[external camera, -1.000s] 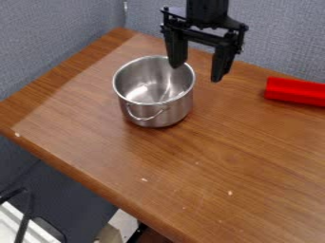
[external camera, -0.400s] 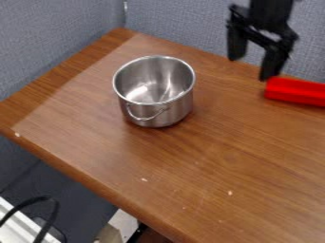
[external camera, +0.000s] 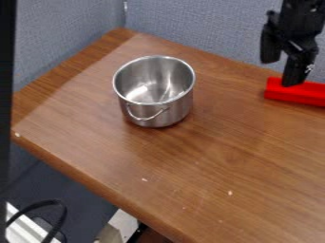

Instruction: Put the red object in the metal pot

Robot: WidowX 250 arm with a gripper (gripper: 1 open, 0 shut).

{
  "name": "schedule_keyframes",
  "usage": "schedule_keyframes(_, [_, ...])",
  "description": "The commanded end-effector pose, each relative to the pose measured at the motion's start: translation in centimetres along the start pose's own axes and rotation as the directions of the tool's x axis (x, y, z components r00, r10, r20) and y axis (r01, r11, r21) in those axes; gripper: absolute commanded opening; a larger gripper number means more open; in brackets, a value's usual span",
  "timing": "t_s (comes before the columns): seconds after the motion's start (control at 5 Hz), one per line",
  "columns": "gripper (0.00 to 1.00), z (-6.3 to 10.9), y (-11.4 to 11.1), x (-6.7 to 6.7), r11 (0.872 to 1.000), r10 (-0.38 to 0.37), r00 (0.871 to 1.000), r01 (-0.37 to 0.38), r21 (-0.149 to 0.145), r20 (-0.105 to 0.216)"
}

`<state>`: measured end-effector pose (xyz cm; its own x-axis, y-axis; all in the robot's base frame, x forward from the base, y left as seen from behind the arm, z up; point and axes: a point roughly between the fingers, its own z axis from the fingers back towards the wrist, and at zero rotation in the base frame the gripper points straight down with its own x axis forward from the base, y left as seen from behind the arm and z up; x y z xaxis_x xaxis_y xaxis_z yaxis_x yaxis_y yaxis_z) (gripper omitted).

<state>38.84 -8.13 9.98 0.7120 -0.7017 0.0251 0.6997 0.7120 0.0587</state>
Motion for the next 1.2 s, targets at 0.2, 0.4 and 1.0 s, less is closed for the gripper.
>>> schedule_keyframes(0.2, [1.0,0.7,0.4,2.8,0.991,-0.129,0.991,0.127,0.049,0.045])
schedule_keyframes(0.4, [1.0,0.0,0.8,3.8,0.989,-0.141,0.989,0.139,0.055,0.034])
schedule_keyframes(1.0, [1.0,-3.0,2.5,5.3,0.996,-0.032,0.999,0.033,0.086,-0.007])
